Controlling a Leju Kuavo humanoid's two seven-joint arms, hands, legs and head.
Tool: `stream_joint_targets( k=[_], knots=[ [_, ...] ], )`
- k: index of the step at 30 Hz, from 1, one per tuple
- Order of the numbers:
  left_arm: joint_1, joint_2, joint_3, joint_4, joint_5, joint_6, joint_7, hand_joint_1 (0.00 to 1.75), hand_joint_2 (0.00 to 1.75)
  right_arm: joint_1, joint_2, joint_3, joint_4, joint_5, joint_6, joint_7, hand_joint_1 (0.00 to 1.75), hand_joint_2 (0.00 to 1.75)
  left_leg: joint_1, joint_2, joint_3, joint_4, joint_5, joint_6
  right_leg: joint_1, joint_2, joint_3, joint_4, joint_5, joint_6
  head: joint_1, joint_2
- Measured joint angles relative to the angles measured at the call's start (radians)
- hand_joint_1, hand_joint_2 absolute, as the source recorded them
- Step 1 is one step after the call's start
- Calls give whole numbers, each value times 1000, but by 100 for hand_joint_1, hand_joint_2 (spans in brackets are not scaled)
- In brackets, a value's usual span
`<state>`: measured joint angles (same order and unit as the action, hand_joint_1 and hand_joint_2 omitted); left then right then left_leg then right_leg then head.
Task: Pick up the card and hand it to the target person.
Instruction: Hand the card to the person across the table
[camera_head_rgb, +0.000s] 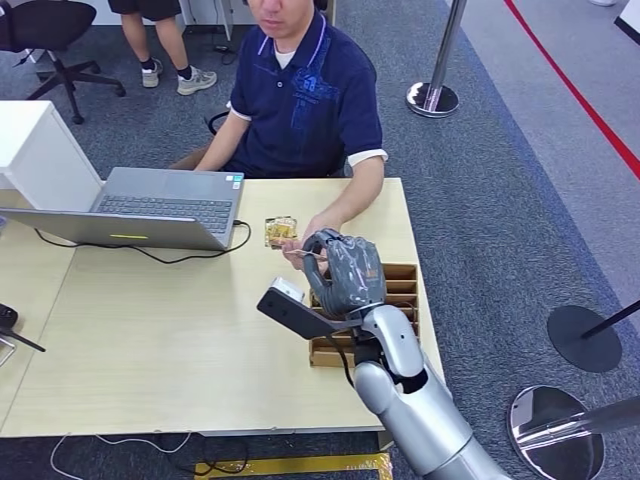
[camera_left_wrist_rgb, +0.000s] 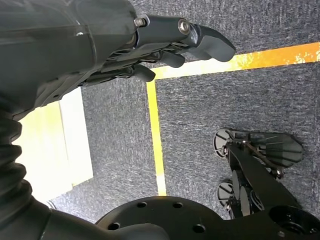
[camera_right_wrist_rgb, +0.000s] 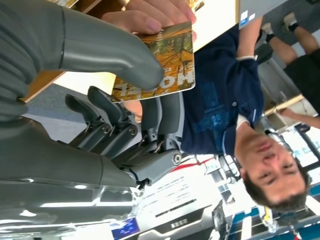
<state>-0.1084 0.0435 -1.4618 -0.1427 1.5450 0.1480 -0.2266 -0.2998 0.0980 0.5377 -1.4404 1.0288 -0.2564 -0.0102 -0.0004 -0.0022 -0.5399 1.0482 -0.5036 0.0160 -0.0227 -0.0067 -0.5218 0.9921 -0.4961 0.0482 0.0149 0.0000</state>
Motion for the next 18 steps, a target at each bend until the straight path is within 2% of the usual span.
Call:
stream_joint_targets(
  k=[9, 10, 11, 13, 14, 15, 18],
  knots=[
    [0, 0, 0, 0, -6, -10, -6, 0, 175, -40, 26, 13, 89, -3, -13, 4, 164, 175, 0, 0, -1, 0, 0, 1, 0, 0, 0, -2, 1, 1, 0, 0],
    [0, 0, 0, 0, -10, -11, -9, 0, 175, -43, 26, 14, 94, -4, -13, 5, 148, 175, 0, 0, -1, 0, 1, 1, 0, 0, 0, -2, 2, 1, 0, 0],
    [0, 0, -1, 0, -14, -11, -12, 0, 175, -44, 26, 14, 96, -4, -13, 6, 110, 175, 0, 0, -1, 0, 1, 1, 0, 0, 0, -3, 2, 2, 0, 0],
    [0, 0, -2, 0, -22, -12, -16, 0, 87, -47, 26, 15, 102, -5, -13, 8, 27, 175, 0, 0, -1, 0, 1, 2, 0, 0, 0, -3, 2, 2, 0, 0],
    [0, 0, -2, 0, -23, -13, -18, 0, 44, -47, 26, 16, 105, -5, -13, 8, 3, 175, 0, 0, -2, 0, 1, 2, 0, 0, 0, -3, 2, 2, 0, 0],
    [0, 0, -2, 0, -22, -14, -20, 0, 0, -47, 26, 18, 108, -6, -13, 9, 0, 175, 0, 0, -2, 0, 2, 2, 0, 0, 0, -4, 3, 2, 0, 0],
    [0, 0, -2, 0, -16, -16, -24, 0, 0, -48, 26, 23, 114, -8, -16, 11, 0, 175, 0, 0, -2, 0, 2, 3, 0, 0, 0, -4, 3, 2, 0, 0]
  ],
)
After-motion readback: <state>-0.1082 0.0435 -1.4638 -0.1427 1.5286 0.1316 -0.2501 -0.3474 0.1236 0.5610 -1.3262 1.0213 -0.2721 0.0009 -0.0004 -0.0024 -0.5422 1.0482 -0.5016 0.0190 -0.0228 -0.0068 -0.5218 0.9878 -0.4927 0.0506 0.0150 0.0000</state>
